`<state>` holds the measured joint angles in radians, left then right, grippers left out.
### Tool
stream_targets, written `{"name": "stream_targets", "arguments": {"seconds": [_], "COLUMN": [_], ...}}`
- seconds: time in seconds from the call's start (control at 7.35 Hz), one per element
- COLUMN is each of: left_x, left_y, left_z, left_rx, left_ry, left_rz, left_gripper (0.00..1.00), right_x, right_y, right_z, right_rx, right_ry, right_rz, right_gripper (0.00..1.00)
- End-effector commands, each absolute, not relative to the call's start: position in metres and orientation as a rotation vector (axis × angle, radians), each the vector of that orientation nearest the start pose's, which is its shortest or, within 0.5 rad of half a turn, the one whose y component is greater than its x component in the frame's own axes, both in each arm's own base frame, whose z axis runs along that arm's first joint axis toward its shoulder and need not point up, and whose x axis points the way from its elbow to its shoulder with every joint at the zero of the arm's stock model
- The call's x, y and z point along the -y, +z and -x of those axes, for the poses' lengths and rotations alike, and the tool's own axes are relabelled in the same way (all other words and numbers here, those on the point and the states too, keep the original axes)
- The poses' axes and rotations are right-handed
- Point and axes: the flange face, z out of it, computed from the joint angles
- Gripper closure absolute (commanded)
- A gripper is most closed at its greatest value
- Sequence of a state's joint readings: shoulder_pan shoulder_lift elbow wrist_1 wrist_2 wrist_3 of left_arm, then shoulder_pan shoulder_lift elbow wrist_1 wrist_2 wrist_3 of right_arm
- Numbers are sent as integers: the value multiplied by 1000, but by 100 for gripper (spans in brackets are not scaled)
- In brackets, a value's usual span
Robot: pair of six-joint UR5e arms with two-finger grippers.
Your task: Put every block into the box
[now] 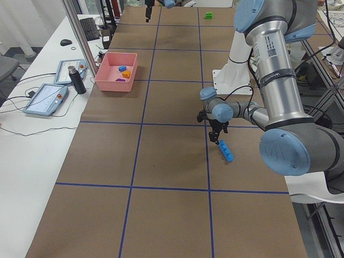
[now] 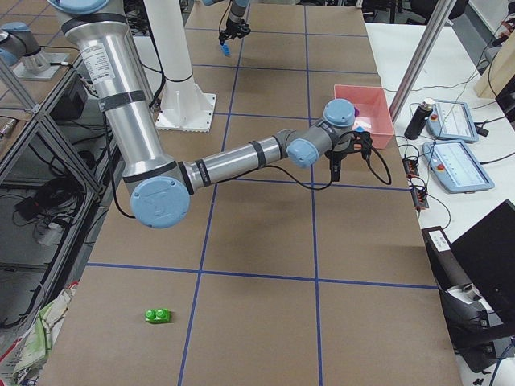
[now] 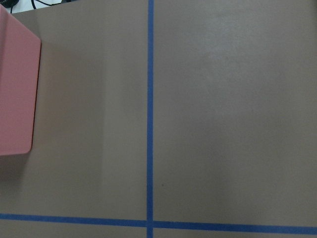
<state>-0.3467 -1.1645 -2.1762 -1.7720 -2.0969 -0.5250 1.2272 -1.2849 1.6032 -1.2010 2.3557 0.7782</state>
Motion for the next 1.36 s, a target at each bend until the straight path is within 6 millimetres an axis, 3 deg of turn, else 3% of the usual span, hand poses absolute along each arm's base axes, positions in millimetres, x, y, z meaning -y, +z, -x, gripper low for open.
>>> {"name": "stream_targets", "arguments": {"seconds": [0.0, 0.27, 0.68, 0.95, 1.09, 1.22], "left_x": [180, 178, 180, 179, 179, 179], "left_y": [527, 546, 562, 563, 563, 563], "left_z": [-303, -307, -318, -319, -319, -319], "left_rx": [-628, -602, -580, -579, -578, -578], "left_ry": [815, 817, 819, 819, 820, 820], "left_rz": [184, 208, 219, 220, 221, 221], "left_gripper": [0, 0, 0, 0, 21, 50], "right_x": [576, 547, 511, 505, 505, 505], "right_y": [458, 481, 504, 513, 514, 514], "right_z": [132, 107, 87, 79, 77, 77], "right_rx": [980, 965, 947, 938, 937, 937], "right_ry": [139, 117, 101, 96, 98, 97], "right_rz": [-134, -144, -140, -142, -144, -145], "right_gripper": [0, 0, 0, 0, 0, 0]}}
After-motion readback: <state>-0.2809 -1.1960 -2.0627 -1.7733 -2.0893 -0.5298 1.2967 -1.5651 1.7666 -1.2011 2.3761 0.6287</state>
